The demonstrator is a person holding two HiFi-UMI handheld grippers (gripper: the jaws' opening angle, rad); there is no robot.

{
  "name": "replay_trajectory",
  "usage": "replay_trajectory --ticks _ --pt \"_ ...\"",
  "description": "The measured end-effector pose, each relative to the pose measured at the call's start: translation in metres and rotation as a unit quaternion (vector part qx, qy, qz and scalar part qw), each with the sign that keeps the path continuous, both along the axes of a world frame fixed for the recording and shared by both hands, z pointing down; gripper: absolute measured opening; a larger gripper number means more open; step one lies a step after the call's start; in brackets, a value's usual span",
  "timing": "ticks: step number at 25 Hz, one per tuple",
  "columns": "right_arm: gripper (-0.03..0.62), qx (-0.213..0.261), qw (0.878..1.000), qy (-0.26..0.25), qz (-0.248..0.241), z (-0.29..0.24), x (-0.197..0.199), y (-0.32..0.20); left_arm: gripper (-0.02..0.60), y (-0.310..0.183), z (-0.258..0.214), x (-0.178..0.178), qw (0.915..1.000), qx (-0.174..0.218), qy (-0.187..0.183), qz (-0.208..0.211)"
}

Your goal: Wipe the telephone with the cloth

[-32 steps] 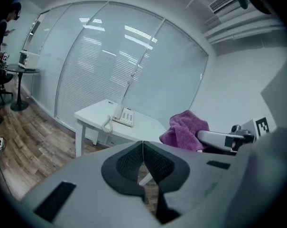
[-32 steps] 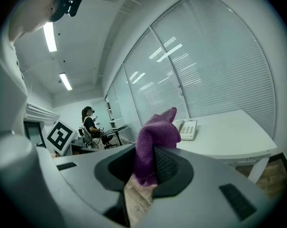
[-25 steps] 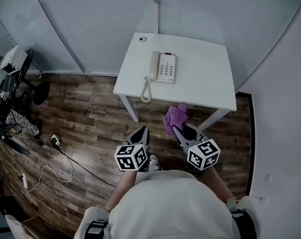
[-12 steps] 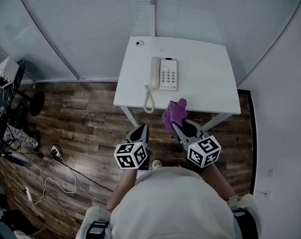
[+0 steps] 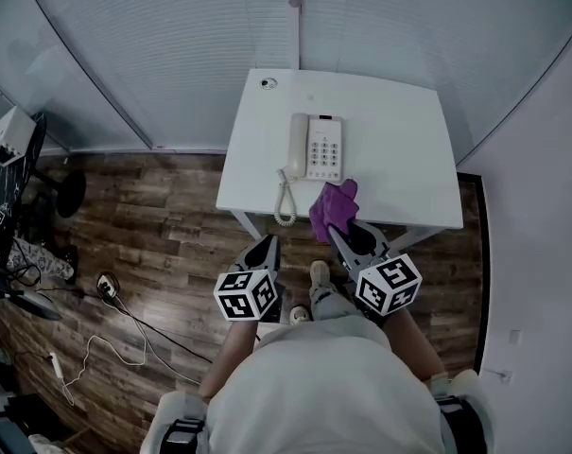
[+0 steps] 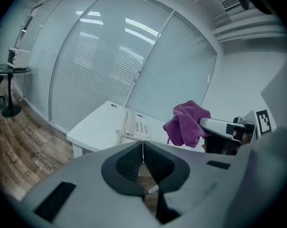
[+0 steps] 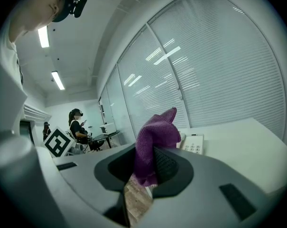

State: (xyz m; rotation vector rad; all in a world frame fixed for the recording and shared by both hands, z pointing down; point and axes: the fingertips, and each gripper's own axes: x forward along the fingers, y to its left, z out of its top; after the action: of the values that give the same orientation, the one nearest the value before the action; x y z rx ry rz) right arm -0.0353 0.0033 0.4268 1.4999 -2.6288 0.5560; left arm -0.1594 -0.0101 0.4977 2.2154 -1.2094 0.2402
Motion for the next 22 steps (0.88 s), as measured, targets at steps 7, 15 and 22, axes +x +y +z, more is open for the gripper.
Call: replay_trajectory --ticks 7,15,22 --pt "0.098 0.006 1.000 0.000 -0.012 -0.001 0.013 -0.063 0.023 -0.051 0.002 0.005 0.9998 -0.001 -0.008 -0.016" --pt "0.098 -0.002 1.000 0.015 -0.025 -0.001 0.032 -0.137 0.023 -0.112 -0.006 0.027 0.9997 -0.001 0.001 -0.026" --pt "0.098 -0.003 0.999 0.019 -0.039 0.001 0.042 -0.193 0.023 -0.148 -0.007 0.037 0.9989 -0.007 0.001 -0.046"
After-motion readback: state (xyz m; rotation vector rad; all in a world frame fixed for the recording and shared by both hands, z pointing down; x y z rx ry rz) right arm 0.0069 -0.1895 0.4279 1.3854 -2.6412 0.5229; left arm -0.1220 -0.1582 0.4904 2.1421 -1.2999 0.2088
